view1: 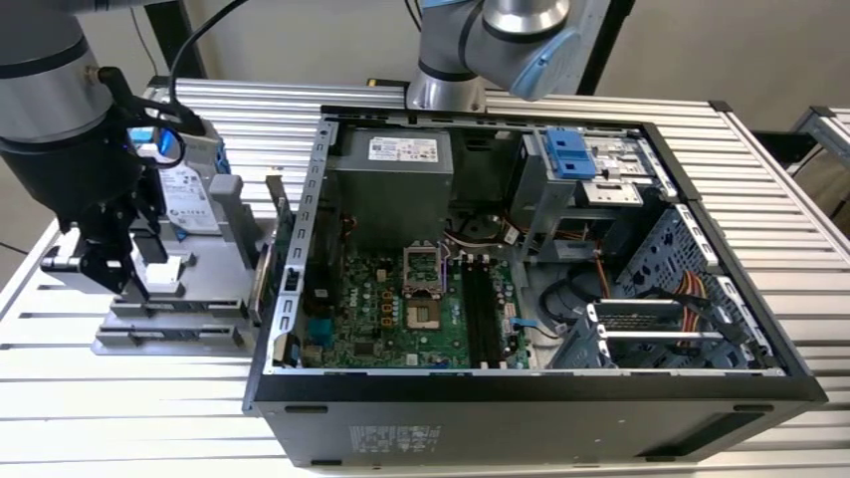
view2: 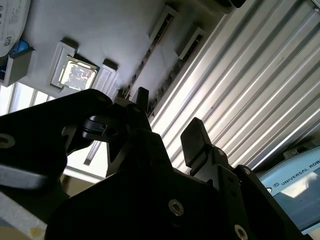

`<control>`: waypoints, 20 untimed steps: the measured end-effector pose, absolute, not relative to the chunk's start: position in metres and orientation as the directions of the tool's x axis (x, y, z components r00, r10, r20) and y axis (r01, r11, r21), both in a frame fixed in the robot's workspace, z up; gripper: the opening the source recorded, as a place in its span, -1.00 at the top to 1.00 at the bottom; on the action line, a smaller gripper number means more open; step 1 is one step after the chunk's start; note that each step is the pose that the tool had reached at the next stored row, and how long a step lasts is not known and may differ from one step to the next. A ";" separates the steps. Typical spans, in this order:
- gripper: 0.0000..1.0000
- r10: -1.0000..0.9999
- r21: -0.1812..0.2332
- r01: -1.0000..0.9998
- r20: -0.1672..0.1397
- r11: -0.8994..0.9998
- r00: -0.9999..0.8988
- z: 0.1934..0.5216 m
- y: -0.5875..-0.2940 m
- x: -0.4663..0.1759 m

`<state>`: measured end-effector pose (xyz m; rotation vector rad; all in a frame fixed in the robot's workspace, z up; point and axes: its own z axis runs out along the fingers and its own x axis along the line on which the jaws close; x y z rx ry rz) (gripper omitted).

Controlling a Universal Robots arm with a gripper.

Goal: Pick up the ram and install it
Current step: 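Pick up the ram and move it above insertion slot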

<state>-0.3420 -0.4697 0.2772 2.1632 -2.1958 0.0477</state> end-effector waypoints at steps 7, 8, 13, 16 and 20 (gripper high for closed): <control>-1.00 -0.998 0.019 -1.000 0.065 0.016 -0.015 0.273 -0.469 -0.342; -1.00 -0.998 0.019 -1.000 0.065 0.016 -0.015 0.272 -0.470 -0.342; -1.00 -0.998 0.019 -1.000 0.065 0.016 -0.015 0.270 -0.472 -0.342; -1.00 -0.998 0.019 -1.000 0.065 0.016 -0.015 0.268 -0.473 -0.342; -1.00 -0.998 0.019 -1.000 0.066 0.016 -0.015 0.265 -0.473 -0.342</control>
